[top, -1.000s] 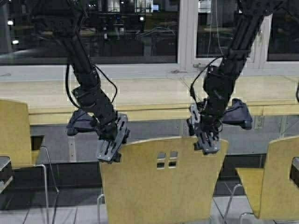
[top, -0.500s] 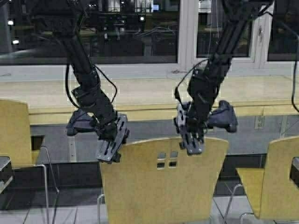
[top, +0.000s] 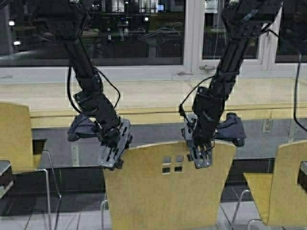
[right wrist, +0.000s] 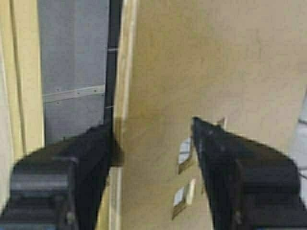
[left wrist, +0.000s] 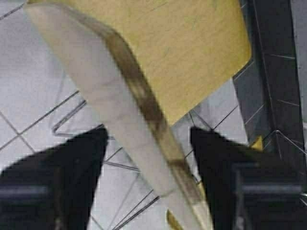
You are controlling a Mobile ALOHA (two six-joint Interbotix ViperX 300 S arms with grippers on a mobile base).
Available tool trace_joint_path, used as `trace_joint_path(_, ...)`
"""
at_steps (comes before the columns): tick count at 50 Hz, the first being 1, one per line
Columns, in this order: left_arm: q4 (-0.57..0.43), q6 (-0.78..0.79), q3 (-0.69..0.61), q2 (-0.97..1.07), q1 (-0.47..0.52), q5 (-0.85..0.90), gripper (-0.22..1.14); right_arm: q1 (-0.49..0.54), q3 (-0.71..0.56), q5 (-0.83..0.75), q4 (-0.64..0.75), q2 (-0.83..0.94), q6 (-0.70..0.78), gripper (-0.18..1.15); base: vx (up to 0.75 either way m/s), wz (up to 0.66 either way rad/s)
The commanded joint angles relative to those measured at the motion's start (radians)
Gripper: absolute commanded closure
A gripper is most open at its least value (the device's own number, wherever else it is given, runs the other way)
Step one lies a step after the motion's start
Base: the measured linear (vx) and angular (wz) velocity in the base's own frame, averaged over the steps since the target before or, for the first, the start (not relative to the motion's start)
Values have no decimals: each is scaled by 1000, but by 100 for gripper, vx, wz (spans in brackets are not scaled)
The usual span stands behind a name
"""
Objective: Push the chairs under the table
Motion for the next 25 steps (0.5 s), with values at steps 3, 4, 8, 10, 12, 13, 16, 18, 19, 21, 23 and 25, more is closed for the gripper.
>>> trace_joint_path(3, 0, -2, -5, -35, -2, 2, 2, -5, 12, -9, -12, -63, -5, 11, 1, 1)
trace_joint_path(4, 0, -2, -3, -38, -2, 2, 2, -5, 18, -9, -12, -72, -8, 11, 1, 1)
trace_joint_path(8, 0, -2, -3, -48, -2, 2, 2, -5, 43, 8, -12, -104, -9, 11, 1, 1)
trace_joint_path(10, 0, -2, -6, -52, -2, 3, 2, -5, 57, 31, -12, -121, -11, 11, 1, 1)
trace_joint_path(12, 0, -3, -6, -57, -2, 6, 2, -5, 71, 58, -12, -135, -11, 11, 1, 1)
trace_joint_path(13, 0, -3, -6, -58, -2, 8, 2, -5, 77, 71, -11, -143, -12, 11, 1, 1)
trace_joint_path(16, 0, -5, -5, -61, -2, 14, 2, -5, 92, 109, -9, -167, -12, 11, 1, 1)
trace_joint_path(18, 0, -6, 0, -64, -2, 17, 2, -8, 101, 126, -8, -179, -15, 11, 1, 1)
trace_joint_path(19, 0, -6, 2, -64, -2, 20, 2, -8, 107, 135, -8, -186, -14, 11, 1, 1)
trace_joint_path(21, 0, -6, 3, -64, -2, 25, 2, -12, 118, 150, -6, -198, -20, 11, 1, 1)
trace_joint_path(23, 0, -8, 6, -66, -2, 29, 2, -15, 127, 163, -5, -212, -34, 11, 2, 2)
trace_joint_path(25, 0, -8, 11, -69, -2, 38, 2, -15, 146, 183, -5, -230, -46, 11, 3, 3)
